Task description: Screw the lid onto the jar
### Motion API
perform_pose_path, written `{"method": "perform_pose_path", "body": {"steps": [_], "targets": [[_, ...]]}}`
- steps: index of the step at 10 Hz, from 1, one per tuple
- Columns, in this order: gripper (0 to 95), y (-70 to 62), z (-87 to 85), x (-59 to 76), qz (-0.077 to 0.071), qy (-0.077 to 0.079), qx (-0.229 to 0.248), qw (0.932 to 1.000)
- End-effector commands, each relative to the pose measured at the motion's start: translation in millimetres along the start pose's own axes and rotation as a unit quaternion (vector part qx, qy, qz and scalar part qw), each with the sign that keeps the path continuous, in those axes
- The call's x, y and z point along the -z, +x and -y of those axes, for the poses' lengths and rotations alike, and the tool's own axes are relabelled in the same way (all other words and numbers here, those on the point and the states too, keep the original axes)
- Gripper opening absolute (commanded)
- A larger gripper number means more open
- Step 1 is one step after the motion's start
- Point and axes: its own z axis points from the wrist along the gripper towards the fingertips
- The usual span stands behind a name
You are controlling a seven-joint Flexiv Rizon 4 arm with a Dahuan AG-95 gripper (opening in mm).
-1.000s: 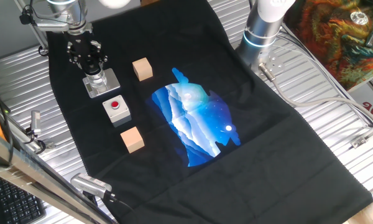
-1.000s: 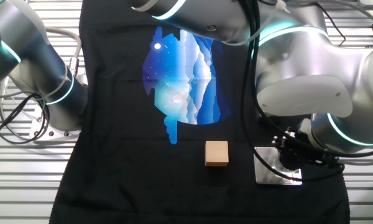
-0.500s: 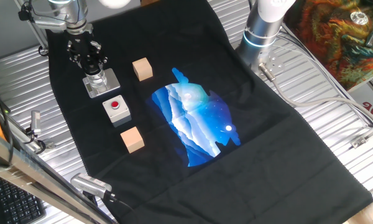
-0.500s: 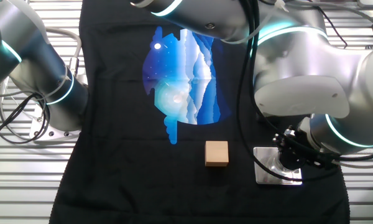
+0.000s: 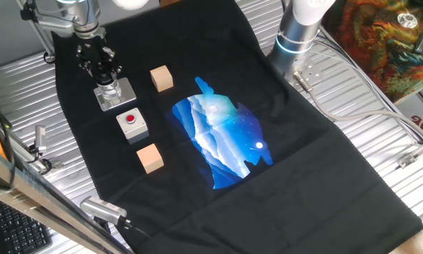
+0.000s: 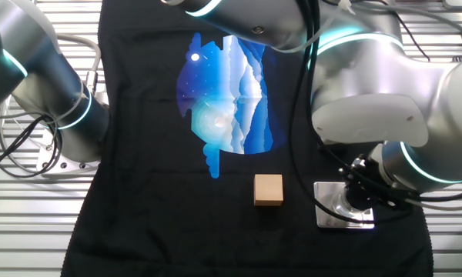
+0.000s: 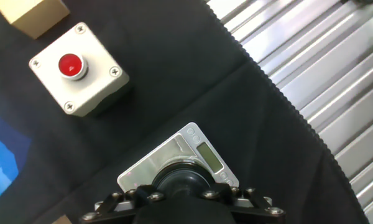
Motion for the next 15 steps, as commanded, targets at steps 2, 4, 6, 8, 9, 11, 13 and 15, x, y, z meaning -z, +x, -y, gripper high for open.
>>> {"method": "perform_pose_path", "body": {"steps": [2,4,6,8,9,11,13,15], "targets": [[0.0,-0.1,-0.1,-0.1,0.001,0.0,-0.022,0.9998],[0.0,-0.1,-0.1,-0.1,0.002,0.0,-0.042,0.9991],[0.0,-0.2,-0.1,-0.1,0.004,-0.001,-0.082,0.9966],[0.0,-0.2,-0.1,-0.1,0.005,-0.001,-0.136,0.9907],[0.0,-0.2,-0.1,-0.1,0.005,0.001,-0.153,0.9881],[0.0,-0.2,-0.1,-0.1,0.006,0.001,-0.186,0.9826],[0.0,-0.2,-0.1,-0.1,0.006,0.001,-0.204,0.979],[0.0,-0.2,0.0,-0.1,0.01,0.005,-0.208,0.9781]]}}
